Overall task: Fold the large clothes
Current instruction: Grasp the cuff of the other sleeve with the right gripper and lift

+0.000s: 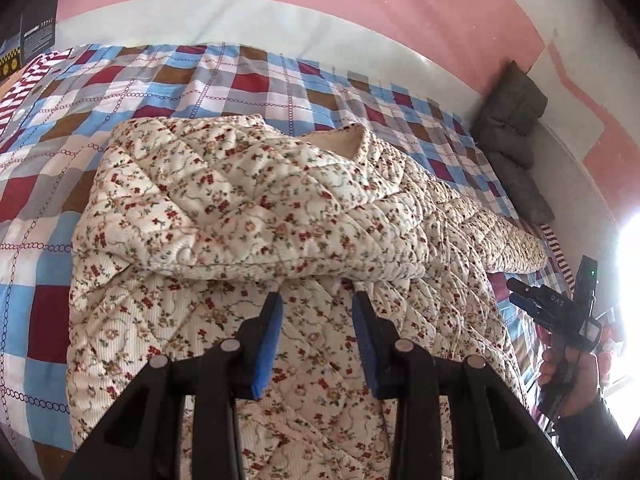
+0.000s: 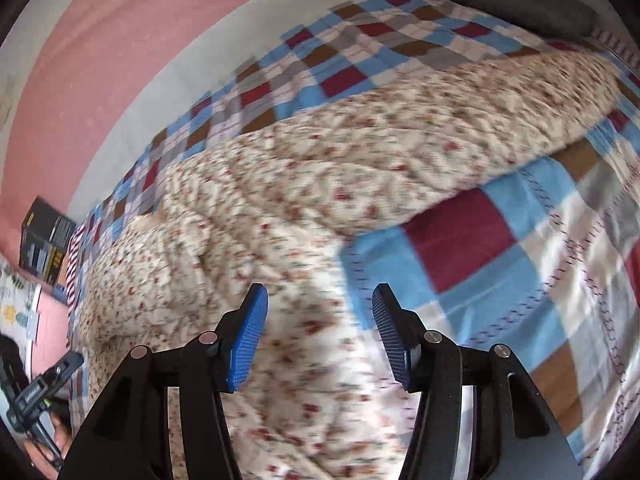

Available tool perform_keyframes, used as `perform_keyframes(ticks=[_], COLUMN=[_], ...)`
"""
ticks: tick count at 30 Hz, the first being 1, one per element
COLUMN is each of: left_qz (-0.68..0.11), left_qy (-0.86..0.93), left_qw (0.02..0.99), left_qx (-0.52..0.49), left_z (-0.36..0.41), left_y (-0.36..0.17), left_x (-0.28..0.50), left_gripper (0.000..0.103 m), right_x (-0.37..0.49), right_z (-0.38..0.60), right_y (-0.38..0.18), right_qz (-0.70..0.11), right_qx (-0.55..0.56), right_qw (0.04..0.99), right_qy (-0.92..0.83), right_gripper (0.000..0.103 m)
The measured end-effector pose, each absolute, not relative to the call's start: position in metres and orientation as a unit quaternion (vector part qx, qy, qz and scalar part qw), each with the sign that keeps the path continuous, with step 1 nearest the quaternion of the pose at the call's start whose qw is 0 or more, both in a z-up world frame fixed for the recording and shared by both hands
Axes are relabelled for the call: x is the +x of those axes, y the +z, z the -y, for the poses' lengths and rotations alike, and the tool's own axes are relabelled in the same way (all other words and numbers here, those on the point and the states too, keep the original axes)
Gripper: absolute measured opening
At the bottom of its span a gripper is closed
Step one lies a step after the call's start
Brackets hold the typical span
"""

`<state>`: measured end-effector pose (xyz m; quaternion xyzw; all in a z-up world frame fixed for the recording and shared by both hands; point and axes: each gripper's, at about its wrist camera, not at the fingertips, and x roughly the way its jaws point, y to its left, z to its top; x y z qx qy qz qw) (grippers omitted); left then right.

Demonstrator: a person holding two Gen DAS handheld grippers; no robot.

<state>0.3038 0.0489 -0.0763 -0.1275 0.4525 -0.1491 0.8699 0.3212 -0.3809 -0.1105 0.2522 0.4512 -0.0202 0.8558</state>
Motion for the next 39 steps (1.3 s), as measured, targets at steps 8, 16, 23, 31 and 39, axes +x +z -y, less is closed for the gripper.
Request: perform_keyframes(ticks=[8, 16, 23, 31, 39], left_qz=[-0.441, -0.474, -0.459, -0.463, -0.438], left_qy=[-0.112, -0.086, -0.079, -0.076, -0.126], left_qw=[0.887, 0.874, 0.884, 0.882, 0.889], left_qx=[-0.078, -0.062, -0.044, -0.047, -0.051], left_z=[-0.029, -0.02, -0.001, -0.002, 0.018], left_y=[-0.079, -0.134, -0.139, -0.13, -0.08], left_x=[0.339, 0.399, 0.416, 0.414, 0.379], left_gripper=[0.037, 0.037, 0.043, 0.043, 0.043], right_x=[0.306, 0.329, 0.356, 0.378, 0.369], right_z=[0.523, 0.611, 0.655, 0.664, 0.626], right_y=[-0.131, -0.152, -0.156, -0.136, -0.048], right_qz=[-0.387, -0.338, -0.296, -0.317, -0.284], right_qx=[0.388, 0.459, 0.485, 0.458, 0.387], right_qw=[0.828, 0.806, 0.805, 0.805, 0.866], right_qy=[-0.117, -0.159, -0.173, -0.204, -0.141], right_gripper=[0.064, 0.064, 0.064, 0.034, 0.017])
